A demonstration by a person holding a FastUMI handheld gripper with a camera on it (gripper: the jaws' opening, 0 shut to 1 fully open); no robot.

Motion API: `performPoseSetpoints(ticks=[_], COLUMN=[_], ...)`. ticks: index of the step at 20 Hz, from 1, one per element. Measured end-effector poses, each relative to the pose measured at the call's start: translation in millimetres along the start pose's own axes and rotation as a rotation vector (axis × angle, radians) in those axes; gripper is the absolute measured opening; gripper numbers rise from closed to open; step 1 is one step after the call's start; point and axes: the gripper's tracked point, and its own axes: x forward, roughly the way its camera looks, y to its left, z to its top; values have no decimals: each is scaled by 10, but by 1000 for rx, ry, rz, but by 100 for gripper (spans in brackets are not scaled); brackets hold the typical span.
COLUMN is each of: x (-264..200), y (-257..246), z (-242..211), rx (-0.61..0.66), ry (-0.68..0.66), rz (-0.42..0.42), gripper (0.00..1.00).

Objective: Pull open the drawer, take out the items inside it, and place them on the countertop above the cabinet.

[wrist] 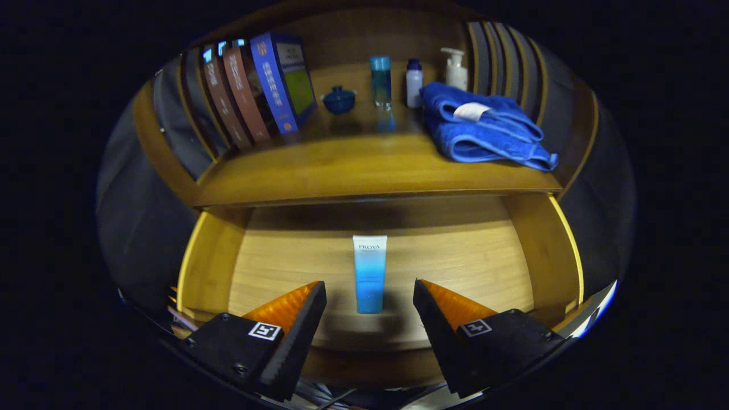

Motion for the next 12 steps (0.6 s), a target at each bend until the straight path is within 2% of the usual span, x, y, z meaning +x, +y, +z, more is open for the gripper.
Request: performPoseSetpoints(ticks=[5,10,12], x=[401,535,594], y=[2,23,12], z=[-155,-178,-249], rx=[-10,-13,-14], ry=[157,223,267], rz=[-36,-63,-73], gripper=[95,92,79])
